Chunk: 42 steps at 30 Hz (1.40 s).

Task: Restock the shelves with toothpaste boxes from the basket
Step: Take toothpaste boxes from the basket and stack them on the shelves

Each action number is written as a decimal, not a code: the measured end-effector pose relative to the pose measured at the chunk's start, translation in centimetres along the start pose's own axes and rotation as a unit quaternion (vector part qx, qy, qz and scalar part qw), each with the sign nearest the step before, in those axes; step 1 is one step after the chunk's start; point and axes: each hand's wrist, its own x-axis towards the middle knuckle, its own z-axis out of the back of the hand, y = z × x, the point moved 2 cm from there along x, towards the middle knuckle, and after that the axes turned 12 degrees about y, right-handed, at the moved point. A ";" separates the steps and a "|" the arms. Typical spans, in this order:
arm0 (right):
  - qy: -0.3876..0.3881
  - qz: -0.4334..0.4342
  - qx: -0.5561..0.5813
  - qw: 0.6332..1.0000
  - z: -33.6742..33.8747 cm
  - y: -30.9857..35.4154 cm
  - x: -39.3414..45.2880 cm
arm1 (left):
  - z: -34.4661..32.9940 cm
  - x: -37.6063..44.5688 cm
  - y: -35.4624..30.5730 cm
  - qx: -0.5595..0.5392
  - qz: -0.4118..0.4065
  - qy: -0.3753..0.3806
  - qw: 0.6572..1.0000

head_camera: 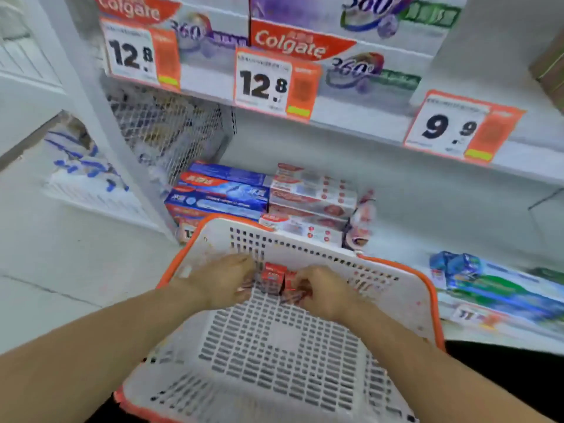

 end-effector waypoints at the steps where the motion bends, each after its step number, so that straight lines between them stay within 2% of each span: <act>1: -0.042 -0.006 -0.033 0.999 -0.3 -1.1 0.3 | -0.9 1.0 0.0 -0.006 0.009 -0.027 1.000; 4: -0.104 -0.017 -0.099 0.990 -1.5 -4.3 0.9 | -2.3 3.9 0.2 -0.034 0.052 -0.109 0.992; 7: -0.085 -0.046 -0.104 0.990 -2.2 -6.4 0.8 | -3.0 5.5 1.1 -0.046 0.115 -0.095 0.988; 9: -0.072 -0.051 -0.108 0.990 -2.7 -6.9 0.8 | -3.6 5.9 1.8 -0.046 0.130 -0.076 0.988; 13: -0.091 -0.022 -0.100 0.991 -2.3 -5.9 1.7 | -2.7 5.0 1.8 -0.098 0.103 -0.070 0.987; 17: -0.060 -0.016 -0.091 0.994 -1.3 -4.3 2.9 | -0.6 2.2 0.4 -0.107 0.098 -0.074 0.987; 21: -0.039 -0.004 -0.134 0.990 -1.5 -2.4 3.7 | 2.5 -1.7 -0.6 -0.112 0.101 -0.061 0.987; 24: -0.011 -0.005 -0.098 0.995 -0.7 -0.9 3.2 | 5.6 -4.8 -1.0 -0.132 0.110 -0.051 0.984; 29: 0.039 0.027 -0.090 0.995 5.4 3.0 -0.2 | 11.1 -9.2 -2.7 -0.154 0.076 0.003 0.985; 33: 0.054 0.078 -0.075 0.993 12.4 7.8 -6.5 | 14.8 -11.3 -5.7 -0.254 0.023 0.003 0.967; 36: 0.022 0.101 -0.032 0.994 16.9 11.0 -11.9 | 17.1 -12.3 -8.3 -0.340 -0.031 -0.026 0.940; 39: -0.058 0.133 0.017 0.989 19.8 12.3 -16.1 | 19.1 -13.1 -10.8 -0.404 -0.099 -0.044 0.908; 42: -0.156 0.166 0.105 0.968 20.5 11.7 -18.6 | 20.1 -13.0 -12.3 -0.445 -0.122 -0.126 0.878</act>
